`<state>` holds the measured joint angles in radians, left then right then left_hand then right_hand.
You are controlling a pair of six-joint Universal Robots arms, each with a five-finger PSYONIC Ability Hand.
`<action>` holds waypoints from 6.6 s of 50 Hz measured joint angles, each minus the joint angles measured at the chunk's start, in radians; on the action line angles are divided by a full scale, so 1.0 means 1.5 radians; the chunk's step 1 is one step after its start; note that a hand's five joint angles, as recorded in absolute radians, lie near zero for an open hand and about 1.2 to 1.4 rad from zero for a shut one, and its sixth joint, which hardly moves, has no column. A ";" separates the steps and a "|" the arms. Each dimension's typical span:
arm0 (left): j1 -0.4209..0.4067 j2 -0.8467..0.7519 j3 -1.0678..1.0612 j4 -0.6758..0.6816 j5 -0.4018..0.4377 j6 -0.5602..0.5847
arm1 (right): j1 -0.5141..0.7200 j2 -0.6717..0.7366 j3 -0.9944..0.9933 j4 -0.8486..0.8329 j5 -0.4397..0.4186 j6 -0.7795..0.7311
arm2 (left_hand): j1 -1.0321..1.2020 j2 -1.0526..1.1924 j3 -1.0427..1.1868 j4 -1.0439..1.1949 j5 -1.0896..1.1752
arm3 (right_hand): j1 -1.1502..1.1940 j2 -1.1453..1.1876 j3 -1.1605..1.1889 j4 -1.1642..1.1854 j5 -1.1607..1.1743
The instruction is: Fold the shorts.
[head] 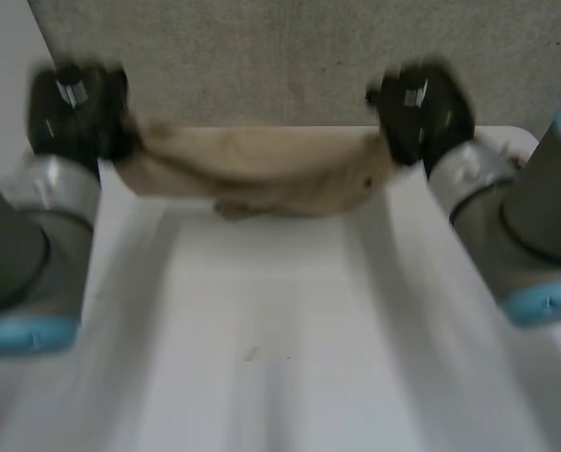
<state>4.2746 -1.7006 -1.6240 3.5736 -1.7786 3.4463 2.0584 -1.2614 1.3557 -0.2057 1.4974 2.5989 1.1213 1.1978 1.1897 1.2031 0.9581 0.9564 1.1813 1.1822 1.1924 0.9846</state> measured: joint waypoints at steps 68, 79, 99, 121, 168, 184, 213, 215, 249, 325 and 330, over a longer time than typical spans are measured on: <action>0.058 -0.045 -0.302 -0.059 0.201 0.060 | -0.059 0.078 0.212 0.045 -0.009 0.247 | -0.302 -0.357 -0.351 -0.358 -0.317 | 0.003 0.000 0.003 0.000 0.000; 0.054 -0.091 -0.286 -0.052 0.157 0.058 | -0.059 0.077 0.215 0.044 -0.005 0.246 | -0.289 -0.340 -0.338 -0.348 -0.304 | 0.003 0.000 0.003 0.000 0.000; 0.070 -0.160 -0.256 0.025 0.155 0.059 | -0.057 0.080 0.215 0.042 -0.005 0.238 | -0.138 -0.182 -0.179 -0.185 -0.153 | 0.003 0.000 0.003 0.000 0.000; 0.082 -0.083 -0.258 0.035 0.166 0.050 | -0.060 0.039 0.212 0.092 -0.012 0.066 | 0.000 -0.005 -0.002 -0.004 0.007 | -0.299 -0.399 -0.402 -0.410 -0.386; 0.115 -0.192 -0.159 0.021 0.220 0.037 | -0.053 0.101 0.202 0.130 -0.072 0.109 | 0.003 -0.001 -0.002 -0.004 0.007 | -0.246 -0.333 -0.333 -0.339 -0.336; 0.110 -0.098 -0.159 -0.055 0.219 0.035 | -0.054 0.031 0.159 0.095 -0.027 0.118 | 0.003 -0.001 0.001 -0.004 0.006 | 0.003 0.000 -0.005 -0.002 -0.011; 0.112 0.238 0.214 -0.263 0.167 -0.121 | -0.057 -0.199 -0.189 0.253 -0.001 0.118 | 0.003 0.001 0.002 -0.001 0.007 | 0.003 0.000 -0.001 0.000 -0.002; 0.109 0.175 0.212 -0.262 0.167 -0.120 | -0.054 -0.160 -0.175 0.257 -0.001 0.118 | 0.003 0.001 0.002 -0.001 0.006 | 0.003 0.000 -0.001 0.000 -0.002; 0.040 -0.079 0.490 -0.035 0.035 -0.104 | -0.035 0.014 -0.275 -0.164 0.075 0.152 | 0.003 0.001 0.002 -0.001 0.007 | 0.003 0.000 -0.001 0.000 0.001; 0.061 -0.062 0.051 -0.522 0.267 0.043 | -0.228 -0.144 0.288 0.288 -0.235 0.074 | 0.003 0.002 0.004 0.000 0.023 | -0.340 -0.450 -0.453 -0.458 -0.432; 0.063 -0.085 0.079 -0.497 0.250 0.010 | -0.225 -0.143 0.324 0.284 -0.237 0.107 | 0.003 0.002 0.004 0.000 0.023 | -0.386 -0.500 -0.503 -0.516 -0.491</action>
<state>4.3685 -1.8278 -1.5053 2.8279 -1.4038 3.4605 1.7208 -1.4763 1.8411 0.2204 1.1421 2.7599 1.1258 1.2007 1.1960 1.2025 0.9922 0.3778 0.4315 0.4281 0.4183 0.2484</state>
